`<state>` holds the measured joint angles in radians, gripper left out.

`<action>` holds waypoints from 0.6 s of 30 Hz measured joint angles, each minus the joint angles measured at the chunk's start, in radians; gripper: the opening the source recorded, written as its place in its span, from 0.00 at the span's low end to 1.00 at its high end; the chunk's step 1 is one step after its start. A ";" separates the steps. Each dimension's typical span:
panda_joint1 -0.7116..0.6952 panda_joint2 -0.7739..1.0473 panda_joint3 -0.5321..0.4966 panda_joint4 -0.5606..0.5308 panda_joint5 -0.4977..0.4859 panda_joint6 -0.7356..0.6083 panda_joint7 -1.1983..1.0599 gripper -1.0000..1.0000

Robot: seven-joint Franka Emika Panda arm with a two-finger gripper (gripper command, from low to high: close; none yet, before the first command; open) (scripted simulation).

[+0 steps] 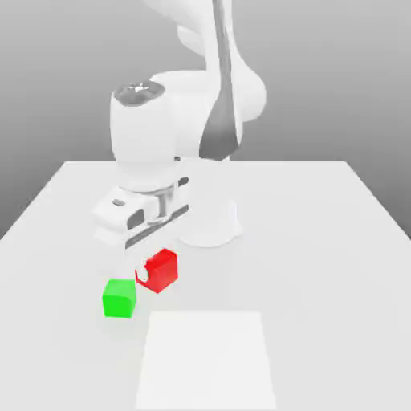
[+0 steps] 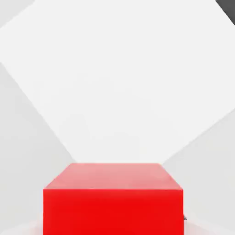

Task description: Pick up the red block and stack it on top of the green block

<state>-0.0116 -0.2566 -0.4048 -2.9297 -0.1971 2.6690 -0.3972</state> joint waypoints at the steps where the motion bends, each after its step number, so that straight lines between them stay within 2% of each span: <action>1: -0.027 -0.017 -0.018 -0.009 -0.027 -0.005 -0.031 0.00; 3: -0.083 -0.051 -0.050 -0.026 -0.083 -0.015 -0.090 0.00; 5: -0.096 -0.055 -0.081 -0.035 -0.088 -0.011 -0.143 0.00; 13: 0.060 0.088 -0.179 -0.031 0.138 0.099 -0.314 0.00; 18: 0.108 0.187 -0.198 -0.030 0.253 0.199 -0.393 0.00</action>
<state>0.0968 -0.0696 -0.6030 -2.9599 0.0555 2.8679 -0.7902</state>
